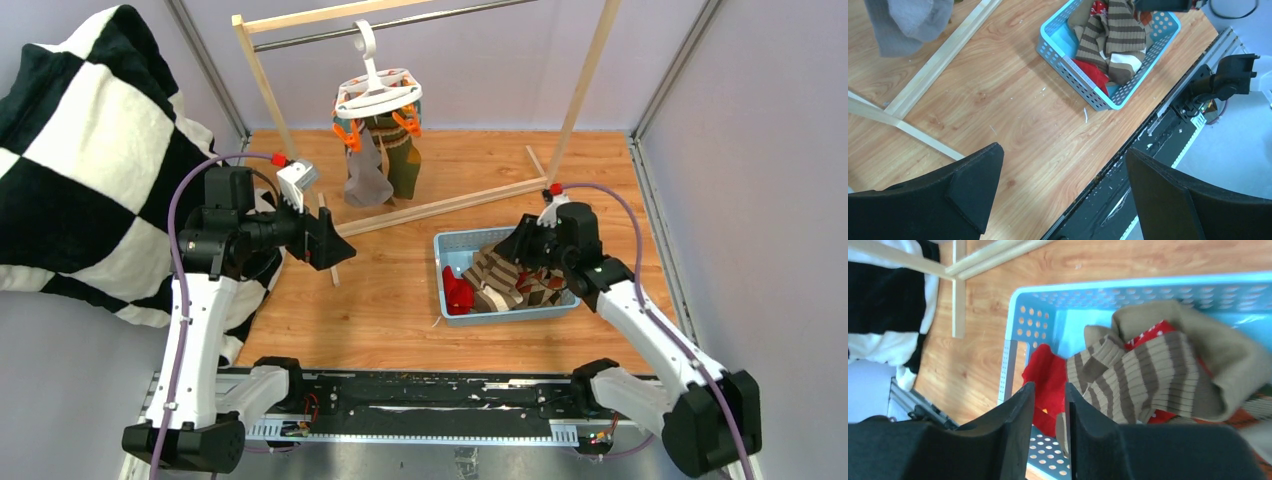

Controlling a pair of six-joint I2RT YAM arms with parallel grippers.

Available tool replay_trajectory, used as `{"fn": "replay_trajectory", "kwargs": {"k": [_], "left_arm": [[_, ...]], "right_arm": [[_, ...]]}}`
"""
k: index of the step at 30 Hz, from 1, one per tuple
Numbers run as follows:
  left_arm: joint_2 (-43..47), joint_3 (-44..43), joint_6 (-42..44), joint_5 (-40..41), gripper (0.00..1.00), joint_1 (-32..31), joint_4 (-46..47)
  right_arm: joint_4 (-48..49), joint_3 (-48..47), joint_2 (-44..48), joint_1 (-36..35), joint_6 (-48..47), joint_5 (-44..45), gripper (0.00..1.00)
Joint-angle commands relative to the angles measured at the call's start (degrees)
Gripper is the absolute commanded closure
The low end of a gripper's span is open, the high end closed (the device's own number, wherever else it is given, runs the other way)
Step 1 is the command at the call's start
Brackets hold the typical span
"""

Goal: Remove the socks clipped to the hanger
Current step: Place the sock in the bin.

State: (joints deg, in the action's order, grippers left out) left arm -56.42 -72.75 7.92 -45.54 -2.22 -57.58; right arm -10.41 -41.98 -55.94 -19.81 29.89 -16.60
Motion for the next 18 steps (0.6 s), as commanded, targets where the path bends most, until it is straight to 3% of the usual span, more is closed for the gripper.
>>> {"fn": "replay_trajectory", "kwargs": {"k": [1, 4, 7, 11, 13, 18], "left_arm": [[0.3, -1.5, 0.1, 0.3, 0.00, 1.0, -1.0], [0.8, -1.5, 0.7, 1.6, 0.00, 1.4, -1.4], [0.5, -1.0, 1.7, 3.6, 0.00, 1.8, -1.5], [-0.7, -1.4, 3.3, 4.0, 0.02, 4.4, -1.6], [-1.5, -2.2, 3.5, 3.0, 0.04, 5.6, -1.6], [-2.5, -4.0, 4.1, 2.5, 0.11, 8.1, -1.8]], "right_arm": [[8.9, 6.1, -6.3, 0.6, 4.7, -9.1, 0.74], [7.8, 8.9, -9.6, 1.0, 3.7, -1.5, 0.83], [8.7, 10.4, -8.7, 0.7, 2.7, 6.0, 0.78], [12.4, 5.2, -1.7, -10.2, -6.0, 22.5, 0.45], [15.5, 1.3, -2.2, -14.9, -9.7, 25.0, 0.29], [27.0, -8.1, -13.5, -23.2, -17.7, 23.6, 0.11]]}}
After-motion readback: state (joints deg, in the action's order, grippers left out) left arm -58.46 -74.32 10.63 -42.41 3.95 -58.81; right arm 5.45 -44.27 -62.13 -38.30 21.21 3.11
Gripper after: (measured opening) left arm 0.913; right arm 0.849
